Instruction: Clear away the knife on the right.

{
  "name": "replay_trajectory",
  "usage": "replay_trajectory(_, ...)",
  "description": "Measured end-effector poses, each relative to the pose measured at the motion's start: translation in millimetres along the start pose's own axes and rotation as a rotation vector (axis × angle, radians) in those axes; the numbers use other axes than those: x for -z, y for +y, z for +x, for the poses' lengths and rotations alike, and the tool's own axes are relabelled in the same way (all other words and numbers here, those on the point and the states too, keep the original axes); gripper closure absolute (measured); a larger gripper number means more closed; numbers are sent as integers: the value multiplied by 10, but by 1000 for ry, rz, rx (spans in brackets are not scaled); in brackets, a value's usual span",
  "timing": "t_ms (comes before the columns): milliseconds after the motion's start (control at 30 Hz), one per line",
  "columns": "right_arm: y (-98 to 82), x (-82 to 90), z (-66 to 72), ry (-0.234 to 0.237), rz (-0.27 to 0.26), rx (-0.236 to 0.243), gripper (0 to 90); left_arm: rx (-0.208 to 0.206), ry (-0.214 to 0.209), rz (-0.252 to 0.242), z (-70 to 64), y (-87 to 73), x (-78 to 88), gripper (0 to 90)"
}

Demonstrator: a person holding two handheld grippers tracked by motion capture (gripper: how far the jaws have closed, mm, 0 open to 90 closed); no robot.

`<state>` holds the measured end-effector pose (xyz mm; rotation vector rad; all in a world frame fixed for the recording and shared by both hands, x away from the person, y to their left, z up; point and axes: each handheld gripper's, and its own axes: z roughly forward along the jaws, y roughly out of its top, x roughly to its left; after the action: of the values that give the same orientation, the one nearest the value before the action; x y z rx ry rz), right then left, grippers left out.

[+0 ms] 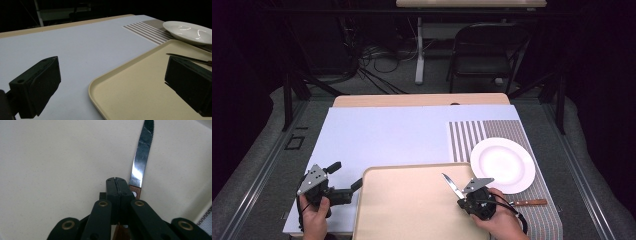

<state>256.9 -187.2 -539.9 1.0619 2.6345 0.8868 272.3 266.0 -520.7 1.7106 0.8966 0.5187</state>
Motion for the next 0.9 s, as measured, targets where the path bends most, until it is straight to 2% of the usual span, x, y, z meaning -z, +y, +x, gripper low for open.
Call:
replay_trajectory(33, -11, -16, -8, -8, -28, -5, 900, 0, 0, 0, 1, 0, 0, 4)
replay_trajectory(67, -5, 6, -18, -8, 2, -3, 900, 3, 0, 0, 0, -1, -1, 4)
replay_trajectory(100, -6, 13, -26, -11, 7, -9, 900, 2, 1, 0, 0, -1, -1, 4)
replay_trajectory(367, -30, 42, -106, -33, 8, -53, 900, 2, -1, 0, 1, -1, -1, 4)
replay_trajectory(400, -44, 20, -117, -34, -31, -55, 900, -1, -1, 1, 1, 0, 0, 4)
replay_trajectory(433, -48, 24, -120, -33, -32, -64, 900, 1, 0, 1, 1, -1, -1, 4)
replay_trajectory(467, -39, 57, -128, -36, 12, -65, 900, 2, -1, 1, 1, -1, -2, 4)
replay_trajectory(533, -45, 62, -144, -38, 13, -68, 900, 1, -1, 2, 1, -2, -3, 4)
replay_trajectory(567, -46, 71, -149, -57, 21, -67, 900, 3, -1, 3, 1, -2, -3, 4)
replay_trajectory(633, -53, 71, -166, -46, 15, -72, 900, 1, -1, 1, 1, -2, -6, 4)
replay_trajectory(900, -77, 89, -196, -58, 20, -94, 900, 0, -1, 3, 1, -3, -9, 4)
